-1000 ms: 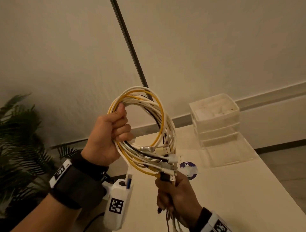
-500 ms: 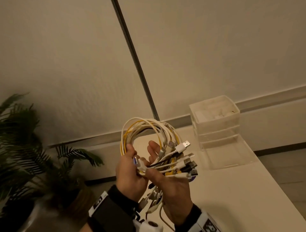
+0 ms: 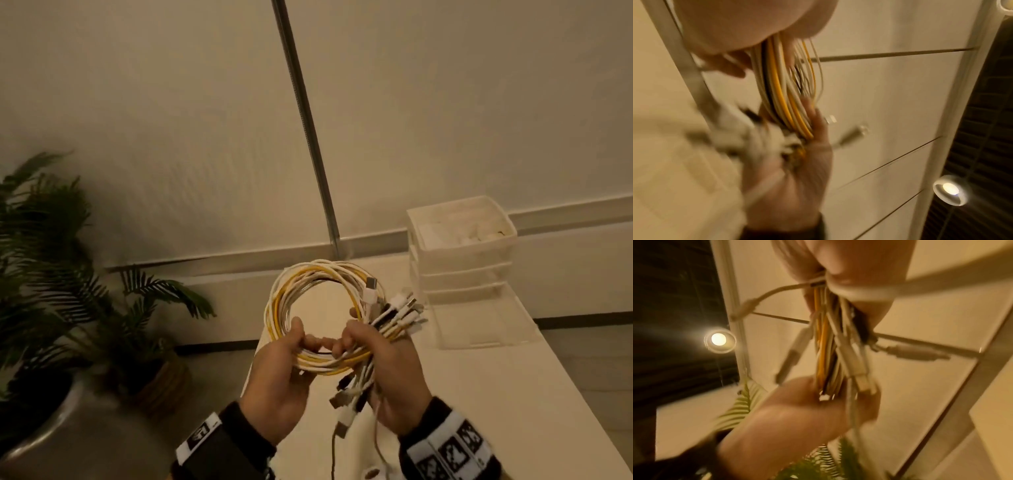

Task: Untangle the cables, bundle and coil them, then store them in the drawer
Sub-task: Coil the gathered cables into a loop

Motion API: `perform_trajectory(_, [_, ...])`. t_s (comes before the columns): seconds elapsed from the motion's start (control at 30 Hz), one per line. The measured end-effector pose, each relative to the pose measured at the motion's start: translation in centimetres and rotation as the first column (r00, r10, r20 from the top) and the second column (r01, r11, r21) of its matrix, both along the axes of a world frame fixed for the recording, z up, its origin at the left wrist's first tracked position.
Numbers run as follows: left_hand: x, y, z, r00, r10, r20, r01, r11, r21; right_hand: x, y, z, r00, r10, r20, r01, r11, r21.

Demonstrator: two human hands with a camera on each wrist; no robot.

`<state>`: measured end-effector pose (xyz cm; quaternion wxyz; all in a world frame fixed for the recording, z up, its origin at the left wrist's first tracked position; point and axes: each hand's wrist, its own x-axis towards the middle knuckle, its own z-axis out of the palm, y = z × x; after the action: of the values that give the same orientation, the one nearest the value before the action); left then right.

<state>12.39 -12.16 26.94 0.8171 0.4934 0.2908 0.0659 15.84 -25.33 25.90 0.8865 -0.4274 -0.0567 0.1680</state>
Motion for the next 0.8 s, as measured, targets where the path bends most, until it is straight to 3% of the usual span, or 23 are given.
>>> perform_trajectory(0.07, [-0.8,2.2,-0.4,0.993,-0.104,-0.055,0.112,0.980,0.162,1.0,-1.2,-0.2,0.997,0.076,0.009,-0.076,0.996,-0.040])
perform_trajectory(0.1, [-1.3,3.2,0.1,0.992,-0.118,-0.047,0.126,0.946,0.299,1.5,-1.8,-0.4,0.992,0.122,0.006,-0.121,0.989,-0.086])
perform_trajectory(0.13, [-1.8,4.0,1.1,0.994,-0.108,-0.018,0.103,0.863,0.494,2.0,-2.3,-0.6,0.984,0.177,0.013,-0.173,0.973,-0.154])
perform_trajectory(0.17, [-2.1,4.5,2.3,0.994,-0.109,0.018,0.064,0.706,0.706,2.5,-2.7,-0.8,0.971,0.237,0.017,-0.226,0.944,-0.242])
perform_trajectory(0.2, [-2.5,4.6,4.0,0.985,-0.159,0.061,0.026,0.491,0.871,2.9,-3.1,-0.8,0.951,0.309,0.025,-0.282,0.895,-0.345])
perform_trajectory(0.27, [-2.9,3.6,7.6,0.908,-0.418,0.037,-0.048,-0.016,0.999,3.3,-3.2,-0.3,0.890,0.455,0.023,-0.368,0.748,-0.553])
perform_trajectory(0.33, [-2.2,1.8,9.6,0.765,-0.606,-0.219,-0.065,-0.410,0.910,3.3,-2.6,1.0,0.811,0.584,0.035,-0.389,0.582,-0.714])
perform_trajectory(0.37, [-1.8,0.8,9.8,0.694,-0.607,-0.388,-0.032,-0.564,0.825,3.1,-2.1,1.6,0.769,0.639,0.032,-0.381,0.497,-0.780])
perform_trajectory(0.43, [-0.8,-0.6,8.6,0.620,-0.508,-0.598,0.020,-0.751,0.659,2.8,-1.1,2.6,0.660,0.751,-0.012,-0.315,0.263,-0.912])
perform_trajectory(0.5, [0.2,-1.3,7.3,0.586,-0.417,-0.695,0.081,-0.823,0.562,2.5,-0.5,3.3,0.551,0.833,-0.051,-0.198,0.071,-0.978])
perform_trajectory(0.57, [1.2,-1.4,6.7,0.520,-0.380,-0.765,0.203,-0.815,0.543,2.5,-0.4,3.5,0.535,0.842,-0.069,-0.188,0.039,-0.981])
perform_trajectory(0.7, [2.9,-0.4,6.2,0.330,-0.586,-0.740,0.553,-0.516,0.655,2.6,-1.0,3.8,0.614,0.788,-0.040,-0.253,0.148,-0.956])
perform_trajectory(0.8, [3.4,0.2,4.9,0.262,-0.635,-0.726,0.621,-0.465,0.631,2.4,-1.3,3.1,0.618,0.784,-0.060,-0.314,0.176,-0.933])
